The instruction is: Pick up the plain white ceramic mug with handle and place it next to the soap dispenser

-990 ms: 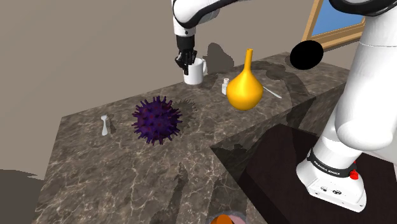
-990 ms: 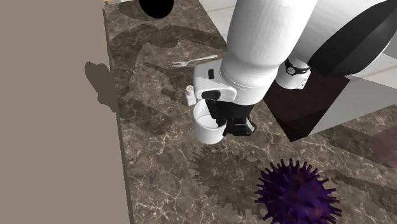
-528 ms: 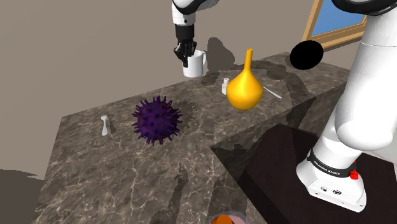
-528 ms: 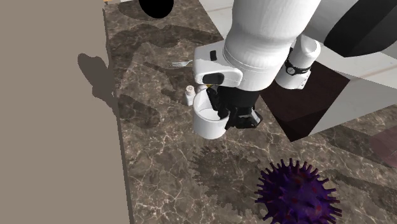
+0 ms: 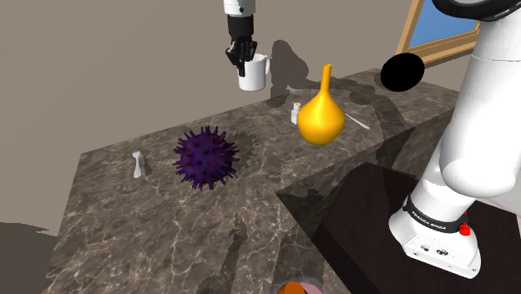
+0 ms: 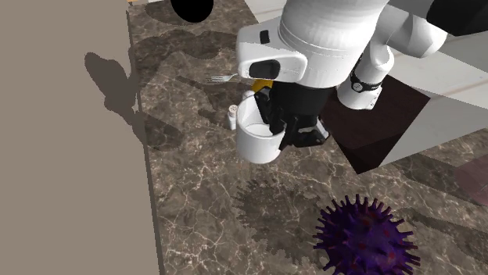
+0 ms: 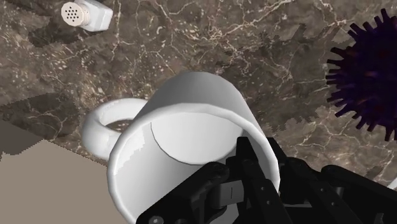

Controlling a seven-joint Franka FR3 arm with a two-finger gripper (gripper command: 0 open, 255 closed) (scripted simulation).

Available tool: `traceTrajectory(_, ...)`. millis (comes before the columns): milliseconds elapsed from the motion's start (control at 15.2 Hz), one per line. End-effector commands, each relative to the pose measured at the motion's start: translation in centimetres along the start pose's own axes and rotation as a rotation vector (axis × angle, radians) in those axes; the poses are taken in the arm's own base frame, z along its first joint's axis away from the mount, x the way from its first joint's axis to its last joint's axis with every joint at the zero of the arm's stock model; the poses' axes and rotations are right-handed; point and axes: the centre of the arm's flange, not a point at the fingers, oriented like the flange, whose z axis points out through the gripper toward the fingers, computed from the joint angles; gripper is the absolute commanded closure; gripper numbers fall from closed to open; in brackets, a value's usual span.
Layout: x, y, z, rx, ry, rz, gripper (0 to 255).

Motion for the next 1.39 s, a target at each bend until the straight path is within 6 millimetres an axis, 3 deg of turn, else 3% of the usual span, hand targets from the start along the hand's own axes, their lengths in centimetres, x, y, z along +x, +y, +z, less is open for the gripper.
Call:
traceTrajectory(0, 0.1, 0.0, -1.1, 0.0, 0.0, 0.0, 255)
traceTrajectory(462, 0.4, 0.1, -4.7, 0.0, 0.0, 0.0, 255)
traceTrajectory(1320, -13.2, -10.3, -5.9, 0.0, 0.0, 0.0, 255)
